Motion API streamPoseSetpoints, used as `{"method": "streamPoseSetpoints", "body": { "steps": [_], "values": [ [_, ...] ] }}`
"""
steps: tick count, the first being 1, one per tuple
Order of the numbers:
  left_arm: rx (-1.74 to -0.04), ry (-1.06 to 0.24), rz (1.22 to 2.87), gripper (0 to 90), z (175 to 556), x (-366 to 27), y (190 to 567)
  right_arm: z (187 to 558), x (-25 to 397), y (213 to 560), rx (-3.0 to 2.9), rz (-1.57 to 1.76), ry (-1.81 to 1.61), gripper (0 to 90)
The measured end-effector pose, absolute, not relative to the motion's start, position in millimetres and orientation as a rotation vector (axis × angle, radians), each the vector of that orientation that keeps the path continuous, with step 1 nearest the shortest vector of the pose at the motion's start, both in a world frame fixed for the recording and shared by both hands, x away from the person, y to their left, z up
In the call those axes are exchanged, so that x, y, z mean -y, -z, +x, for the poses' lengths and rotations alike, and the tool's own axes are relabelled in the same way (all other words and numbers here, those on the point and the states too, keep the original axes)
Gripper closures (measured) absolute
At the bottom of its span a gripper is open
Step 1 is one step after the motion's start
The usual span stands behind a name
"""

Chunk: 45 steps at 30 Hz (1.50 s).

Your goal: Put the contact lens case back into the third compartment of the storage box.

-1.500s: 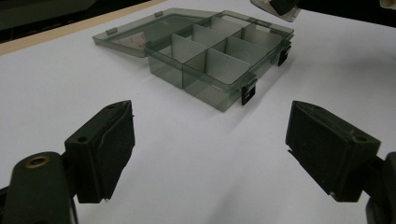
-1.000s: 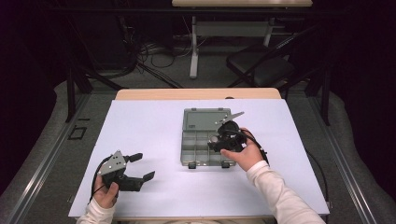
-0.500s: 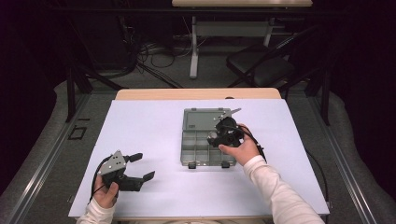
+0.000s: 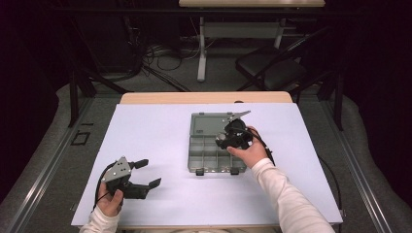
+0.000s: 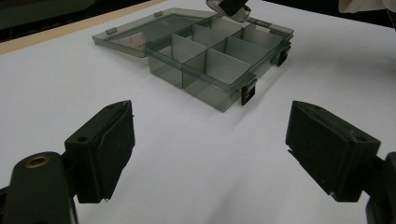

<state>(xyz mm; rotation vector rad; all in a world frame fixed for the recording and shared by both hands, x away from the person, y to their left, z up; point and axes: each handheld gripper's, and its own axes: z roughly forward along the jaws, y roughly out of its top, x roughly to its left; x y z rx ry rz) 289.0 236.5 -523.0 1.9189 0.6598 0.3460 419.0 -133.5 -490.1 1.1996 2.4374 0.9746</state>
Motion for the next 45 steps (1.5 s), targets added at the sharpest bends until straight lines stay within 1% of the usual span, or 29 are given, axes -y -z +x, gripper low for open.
{"method": "streamPoseSetpoints", "body": {
  "steps": [21, 45],
  "values": [
    [-0.659, -0.347, 1.919, 16.0, 289, -237, 523, 433, 129, 506, -2.426, 1.23, -0.976, 48.5],
    [-0.659, -0.345, 1.916, 16.0, 289, -237, 523, 437, 128, 511, -2.429, 1.234, -0.962, 48.5]
  ]
}}
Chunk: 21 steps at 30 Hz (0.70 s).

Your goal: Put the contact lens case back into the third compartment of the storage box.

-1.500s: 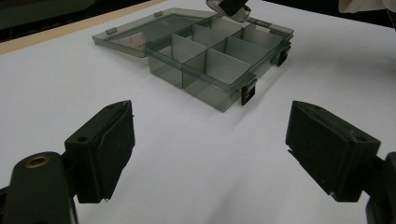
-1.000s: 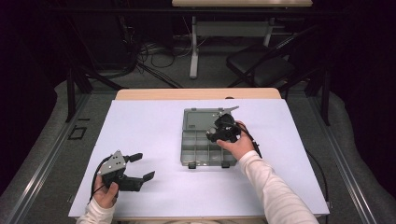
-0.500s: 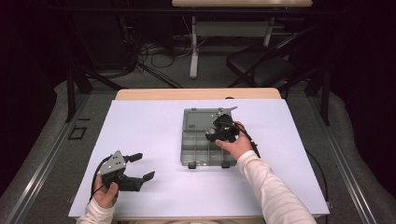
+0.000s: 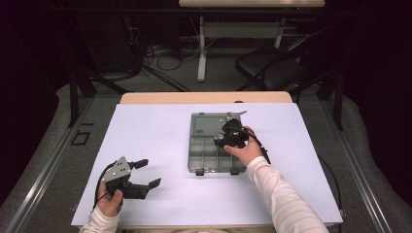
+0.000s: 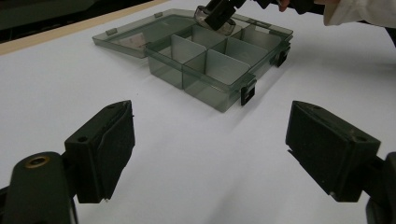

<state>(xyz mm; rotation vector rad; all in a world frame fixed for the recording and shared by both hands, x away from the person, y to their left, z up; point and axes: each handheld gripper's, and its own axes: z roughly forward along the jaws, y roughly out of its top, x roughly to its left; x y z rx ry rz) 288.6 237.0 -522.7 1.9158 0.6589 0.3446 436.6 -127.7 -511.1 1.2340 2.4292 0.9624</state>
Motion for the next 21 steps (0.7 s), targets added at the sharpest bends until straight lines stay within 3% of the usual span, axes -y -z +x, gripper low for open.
{"method": "streamPoseSetpoints", "body": {
  "steps": [21],
  "values": [
    [-0.675, -0.347, 1.916, 16.0, 290.2, -235.4, 522.7, 428.5, 127.6, 503.9, -2.398, 1.217, -0.941, 42.2]
  ]
}}
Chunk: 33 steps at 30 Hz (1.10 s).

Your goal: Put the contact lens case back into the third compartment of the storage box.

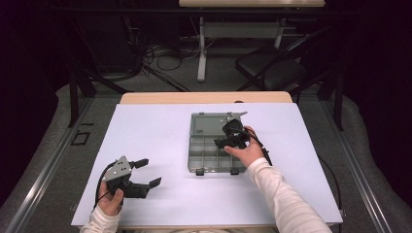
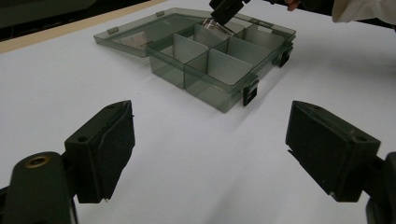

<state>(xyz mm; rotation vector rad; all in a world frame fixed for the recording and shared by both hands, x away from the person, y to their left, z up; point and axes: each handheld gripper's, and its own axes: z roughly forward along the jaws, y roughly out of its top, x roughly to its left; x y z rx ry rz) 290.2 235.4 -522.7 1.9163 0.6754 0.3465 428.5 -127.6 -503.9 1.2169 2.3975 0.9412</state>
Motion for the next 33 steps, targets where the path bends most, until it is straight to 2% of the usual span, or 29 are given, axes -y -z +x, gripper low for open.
{"method": "streamPoseSetpoints", "body": {
  "steps": [5, 21, 33],
  "values": [
    [-0.68, -0.349, 1.916, 15.9, 290, -235, 523, 425, 128, 501, -2.399, 1.225, -0.947, 39.4],
    [-0.694, -0.35, 1.918, 16.0, 292, -234, 524, 422, 135, 493, -2.367, 1.253, -1.005, 22.2],
    [-0.684, -0.34, 1.92, 16.0, 294, -232, 524, 414, 138, 488, -2.366, 1.264, -1.032, 18.7]
  ]
}}
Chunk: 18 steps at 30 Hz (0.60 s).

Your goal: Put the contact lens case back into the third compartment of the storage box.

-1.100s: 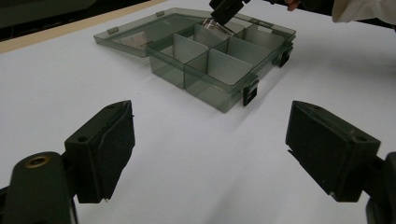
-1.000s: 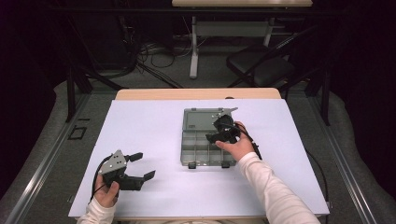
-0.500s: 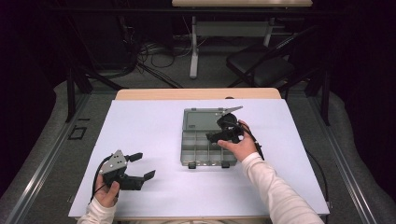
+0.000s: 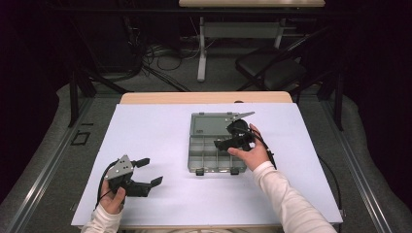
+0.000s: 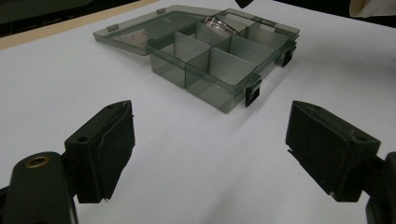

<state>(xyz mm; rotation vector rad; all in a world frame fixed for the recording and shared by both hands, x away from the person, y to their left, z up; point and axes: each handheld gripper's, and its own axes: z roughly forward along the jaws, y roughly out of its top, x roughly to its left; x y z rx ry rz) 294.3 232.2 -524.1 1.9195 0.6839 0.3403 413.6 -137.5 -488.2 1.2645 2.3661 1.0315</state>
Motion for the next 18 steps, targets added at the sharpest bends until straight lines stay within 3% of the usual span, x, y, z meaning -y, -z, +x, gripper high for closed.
{"method": "streamPoseSetpoints", "body": {
  "steps": [18],
  "values": [
    [-0.68, -0.342, 1.922, 16.0, 293, -232, 524, 377, 147, 474, -2.339, 1.23, -1.106, 16.0]
  ]
}}
